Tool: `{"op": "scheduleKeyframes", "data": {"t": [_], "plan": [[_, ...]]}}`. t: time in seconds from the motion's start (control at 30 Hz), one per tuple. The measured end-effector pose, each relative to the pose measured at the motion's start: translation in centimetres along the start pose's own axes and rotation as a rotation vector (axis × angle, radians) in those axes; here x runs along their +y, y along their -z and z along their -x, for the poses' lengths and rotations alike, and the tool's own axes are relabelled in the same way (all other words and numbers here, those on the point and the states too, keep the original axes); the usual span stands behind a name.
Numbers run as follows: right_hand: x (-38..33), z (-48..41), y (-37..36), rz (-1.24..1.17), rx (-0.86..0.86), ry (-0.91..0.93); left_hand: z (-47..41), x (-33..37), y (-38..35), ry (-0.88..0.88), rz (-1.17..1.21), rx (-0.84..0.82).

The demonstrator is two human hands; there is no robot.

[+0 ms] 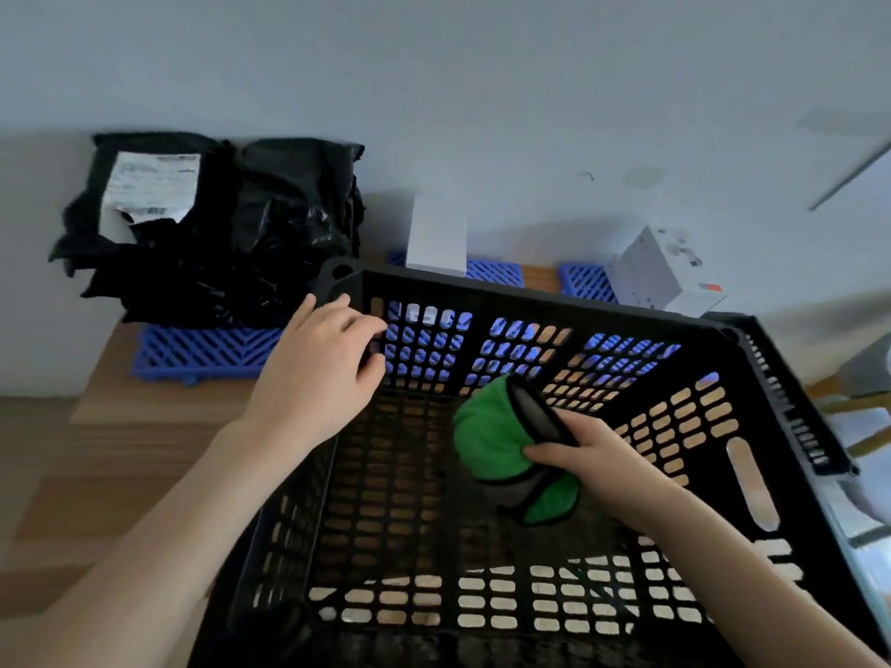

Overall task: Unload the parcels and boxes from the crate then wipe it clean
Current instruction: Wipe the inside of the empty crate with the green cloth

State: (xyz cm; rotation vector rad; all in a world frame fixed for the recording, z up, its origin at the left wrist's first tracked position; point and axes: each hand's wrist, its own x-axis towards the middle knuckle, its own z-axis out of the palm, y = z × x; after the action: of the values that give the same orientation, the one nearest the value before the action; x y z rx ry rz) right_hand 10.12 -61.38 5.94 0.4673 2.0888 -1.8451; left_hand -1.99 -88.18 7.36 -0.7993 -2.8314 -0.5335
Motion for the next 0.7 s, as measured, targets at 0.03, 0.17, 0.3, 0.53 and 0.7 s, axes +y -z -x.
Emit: {"op": "scheduleKeyframes", "data": {"t": [0.03, 0.17, 0.3, 0.53, 0.7], "plan": [[-0.7, 0.2, -0.4, -0.079, -0.006, 0.032, 0.3, 0.1, 0.3, 0.026, 0.070, 0.039], [-3.9, 0.5, -1.7, -0.351, -0.102, 0.149, 1.3, 1.3, 1.4, 0.143, 0.329, 0.087], [-7.2, 0.3, -3.5, -0.487, -0.289, 0.197, 3.6, 2.5, 3.4, 0.263, 0.644, 0.038], [-10.7, -0.6, -8.6, -0.535, -0.390, 0.222, 5.6, 2.3, 5.5, 0.510, 1.296, 0.013], [-12.1, -1.2, -12.4, -0.492, -0.412, 0.300, 6.6, 0.4, 8.9, 0.487, 1.403, 0.290]]}}
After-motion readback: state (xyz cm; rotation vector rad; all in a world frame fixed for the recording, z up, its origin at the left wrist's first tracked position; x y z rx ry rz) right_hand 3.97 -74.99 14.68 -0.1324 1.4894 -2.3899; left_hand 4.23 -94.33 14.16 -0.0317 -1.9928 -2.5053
